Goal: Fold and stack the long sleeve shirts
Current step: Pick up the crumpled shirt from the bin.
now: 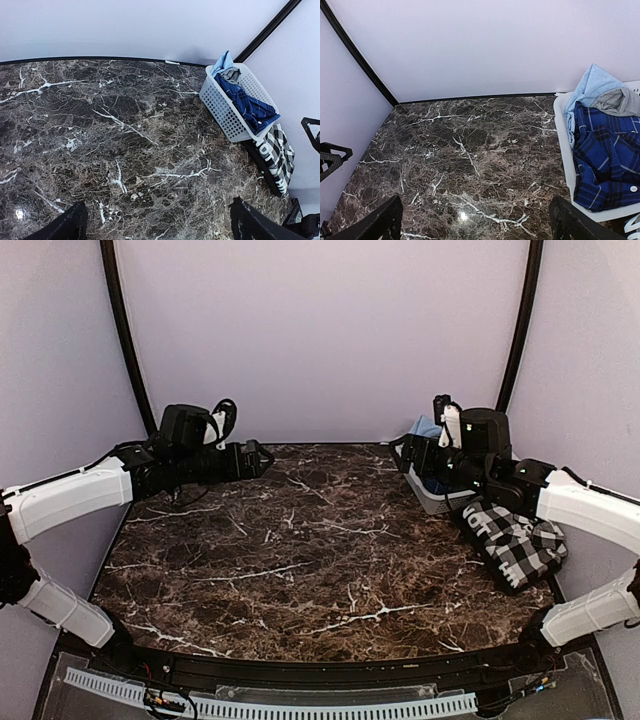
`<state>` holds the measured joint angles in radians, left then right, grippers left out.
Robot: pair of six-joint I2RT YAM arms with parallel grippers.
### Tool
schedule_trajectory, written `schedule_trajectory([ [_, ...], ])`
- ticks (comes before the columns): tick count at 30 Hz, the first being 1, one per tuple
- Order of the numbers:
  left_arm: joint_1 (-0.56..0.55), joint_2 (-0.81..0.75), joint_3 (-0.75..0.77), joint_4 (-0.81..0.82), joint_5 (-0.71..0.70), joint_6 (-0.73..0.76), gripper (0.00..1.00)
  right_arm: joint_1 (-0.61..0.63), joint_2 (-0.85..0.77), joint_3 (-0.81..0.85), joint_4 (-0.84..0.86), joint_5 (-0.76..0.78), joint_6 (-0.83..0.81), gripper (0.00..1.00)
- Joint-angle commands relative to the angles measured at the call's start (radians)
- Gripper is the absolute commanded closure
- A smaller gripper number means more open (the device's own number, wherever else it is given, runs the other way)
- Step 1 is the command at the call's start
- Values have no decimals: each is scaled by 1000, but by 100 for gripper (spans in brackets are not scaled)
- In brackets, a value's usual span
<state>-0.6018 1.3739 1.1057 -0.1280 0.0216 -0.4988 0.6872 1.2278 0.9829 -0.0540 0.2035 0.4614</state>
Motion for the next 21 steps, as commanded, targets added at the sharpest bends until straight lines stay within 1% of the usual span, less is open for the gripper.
schedule_trajectory([
  [1,5,-39,-21,23,-9,13,2,4,-13,11,20,17,-6,1],
  [15,5,-55,-33,15,-10,19,2,-3,76,81,-55,37,-14,2],
  [18,6,-51,-33,16,-10,20,2,-44,106,118,-90,46,-19,1],
  [21,6,-41,-22,7,-10,23,2,-124,144,159,-114,13,-26,1],
])
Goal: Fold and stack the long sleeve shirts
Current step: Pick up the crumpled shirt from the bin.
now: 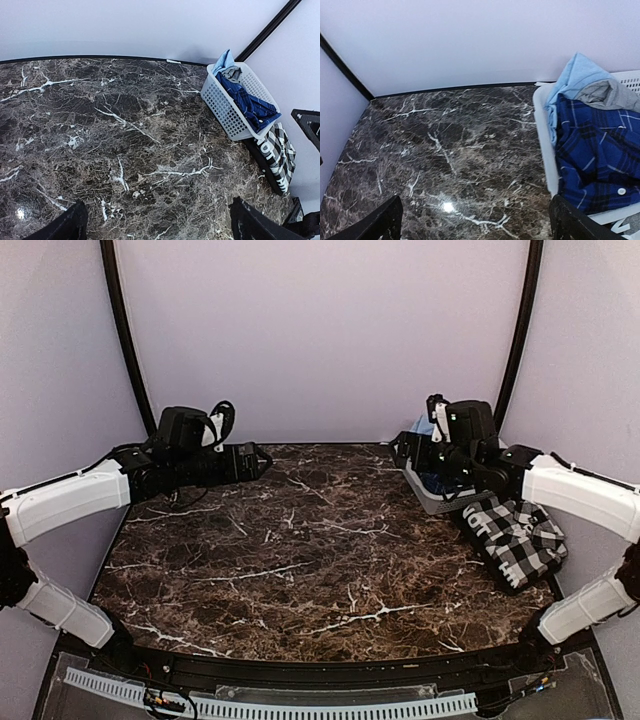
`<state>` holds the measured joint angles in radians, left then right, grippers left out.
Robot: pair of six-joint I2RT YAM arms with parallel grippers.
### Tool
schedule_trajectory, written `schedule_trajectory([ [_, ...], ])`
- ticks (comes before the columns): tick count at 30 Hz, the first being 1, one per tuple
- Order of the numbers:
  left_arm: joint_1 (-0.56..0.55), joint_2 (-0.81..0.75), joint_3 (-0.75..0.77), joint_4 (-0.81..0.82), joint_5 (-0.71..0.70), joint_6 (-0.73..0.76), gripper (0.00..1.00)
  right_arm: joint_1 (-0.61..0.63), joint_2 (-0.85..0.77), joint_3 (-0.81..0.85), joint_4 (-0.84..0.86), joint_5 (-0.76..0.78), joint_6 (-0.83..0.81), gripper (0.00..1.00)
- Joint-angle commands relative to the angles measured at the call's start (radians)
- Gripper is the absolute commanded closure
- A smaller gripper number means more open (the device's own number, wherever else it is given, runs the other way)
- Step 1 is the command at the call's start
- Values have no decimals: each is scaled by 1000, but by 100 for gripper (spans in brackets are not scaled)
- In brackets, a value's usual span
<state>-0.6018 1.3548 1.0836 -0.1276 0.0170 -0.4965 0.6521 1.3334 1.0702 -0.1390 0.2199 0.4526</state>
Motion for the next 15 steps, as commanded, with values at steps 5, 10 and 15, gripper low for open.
schedule_trajectory([
  [5,6,-23,9,-8,-4,22,2,-261,147,159,-48,-61,-17,1],
  [10,6,-34,12,-30,-3,23,2,-377,278,235,-37,-94,-26,2],
  [15,6,-56,13,-56,-6,26,2,-424,415,319,-106,-95,-65,4],
])
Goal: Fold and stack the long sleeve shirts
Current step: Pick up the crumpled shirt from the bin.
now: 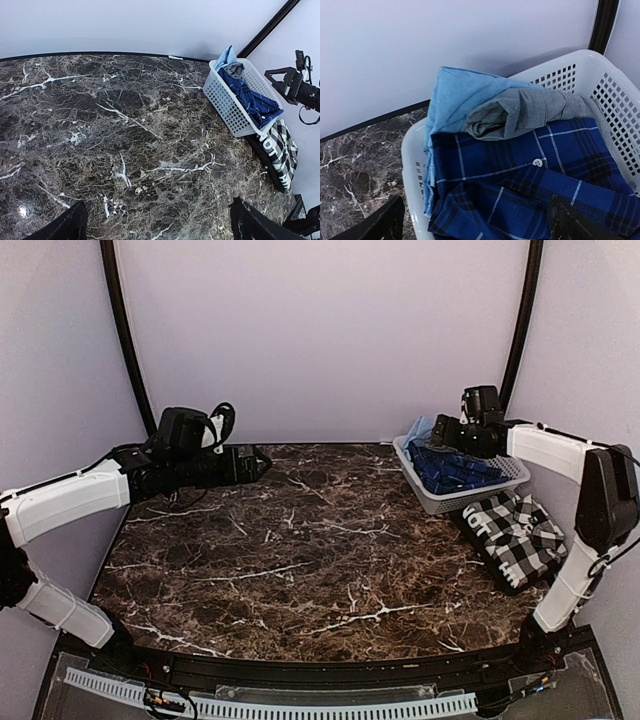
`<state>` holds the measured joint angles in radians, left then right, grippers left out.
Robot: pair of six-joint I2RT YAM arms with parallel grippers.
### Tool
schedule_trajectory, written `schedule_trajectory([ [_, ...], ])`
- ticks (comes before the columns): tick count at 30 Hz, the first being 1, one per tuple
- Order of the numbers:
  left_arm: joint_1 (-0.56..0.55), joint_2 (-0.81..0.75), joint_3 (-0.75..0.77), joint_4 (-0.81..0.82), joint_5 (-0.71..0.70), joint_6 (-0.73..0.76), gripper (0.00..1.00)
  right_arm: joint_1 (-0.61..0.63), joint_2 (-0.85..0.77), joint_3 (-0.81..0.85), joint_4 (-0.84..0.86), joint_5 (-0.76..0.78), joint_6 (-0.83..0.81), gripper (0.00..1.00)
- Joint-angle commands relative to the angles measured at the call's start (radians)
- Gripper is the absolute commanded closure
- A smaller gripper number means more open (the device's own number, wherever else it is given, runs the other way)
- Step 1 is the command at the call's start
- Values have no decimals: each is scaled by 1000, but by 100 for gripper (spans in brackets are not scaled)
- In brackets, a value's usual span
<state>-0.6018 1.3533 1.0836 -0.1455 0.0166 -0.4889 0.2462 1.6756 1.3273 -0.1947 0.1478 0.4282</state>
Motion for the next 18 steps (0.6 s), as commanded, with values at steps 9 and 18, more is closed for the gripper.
schedule_trajectory([
  [9,6,-71,-10,-49,-6,7,2,-21,212,78,-93,-59,-75,8],
  [18,5,-69,-8,-45,-5,-2,2,-24,342,176,-176,-27,-22,33],
])
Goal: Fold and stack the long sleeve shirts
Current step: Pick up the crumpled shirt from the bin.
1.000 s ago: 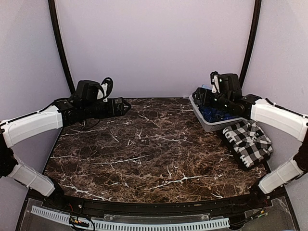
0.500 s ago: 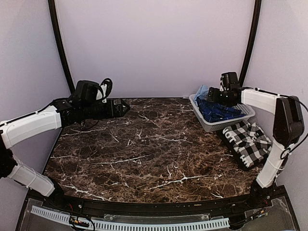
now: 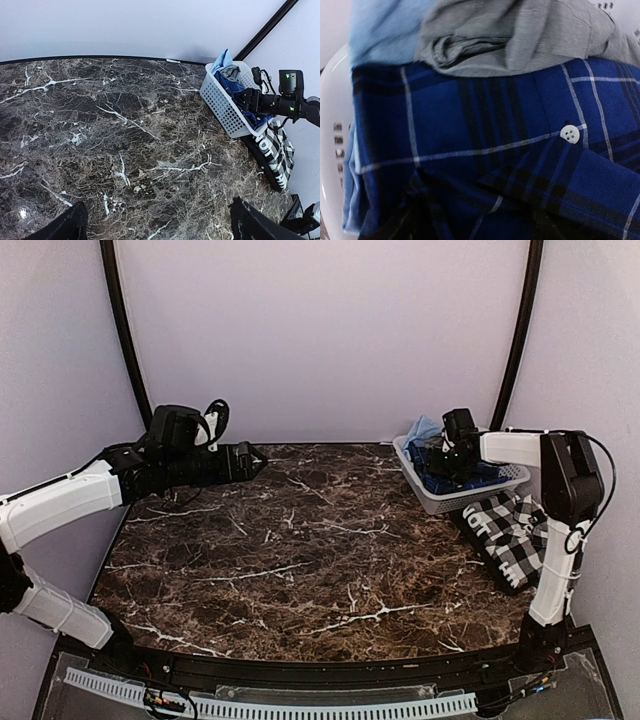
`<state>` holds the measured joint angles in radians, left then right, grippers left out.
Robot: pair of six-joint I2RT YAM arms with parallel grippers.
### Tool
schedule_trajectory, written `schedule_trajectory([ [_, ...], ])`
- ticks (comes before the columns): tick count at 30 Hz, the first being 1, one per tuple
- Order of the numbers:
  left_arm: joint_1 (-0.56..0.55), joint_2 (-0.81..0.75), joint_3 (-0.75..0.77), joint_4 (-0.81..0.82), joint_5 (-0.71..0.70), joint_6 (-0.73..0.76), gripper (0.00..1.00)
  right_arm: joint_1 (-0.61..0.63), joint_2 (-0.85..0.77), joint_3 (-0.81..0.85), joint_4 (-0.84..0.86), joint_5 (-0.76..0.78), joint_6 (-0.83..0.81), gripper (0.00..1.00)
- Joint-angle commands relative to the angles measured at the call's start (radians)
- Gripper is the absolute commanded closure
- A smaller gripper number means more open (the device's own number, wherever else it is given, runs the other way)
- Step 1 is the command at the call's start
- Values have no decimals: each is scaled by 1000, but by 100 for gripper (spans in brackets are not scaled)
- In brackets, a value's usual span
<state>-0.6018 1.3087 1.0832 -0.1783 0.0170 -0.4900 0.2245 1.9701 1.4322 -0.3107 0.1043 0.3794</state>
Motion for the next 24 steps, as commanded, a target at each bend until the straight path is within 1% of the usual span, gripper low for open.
schedule_trajectory([
  [1,6,-26,-9,-12,-6,0,2,-2,56,86,-76,19,30,43],
  [3,5,-30,-11,-13,-6,1,2,-2,50,83,-68,15,33,58],
  [6,6,-31,-11,-13,-6,1,2,-3,25,79,-70,25,43,84],
  [8,6,-30,-12,-13,-5,1,2,-2,4,92,-89,38,47,97],
  [9,6,-31,-11,-11,-6,1,2,-2,-15,101,-103,45,49,100],
  [12,6,-30,-11,-8,-6,1,2,-2,-71,115,-115,48,40,100],
  [16,7,-26,-11,-2,-6,3,2,7,-160,95,-82,-21,11,100],
  [21,6,-21,-11,9,-6,1,2,52,-248,103,-75,-44,-31,100],
  [24,6,-18,-10,15,-4,3,2,94,-291,137,-86,-54,-65,100],
])
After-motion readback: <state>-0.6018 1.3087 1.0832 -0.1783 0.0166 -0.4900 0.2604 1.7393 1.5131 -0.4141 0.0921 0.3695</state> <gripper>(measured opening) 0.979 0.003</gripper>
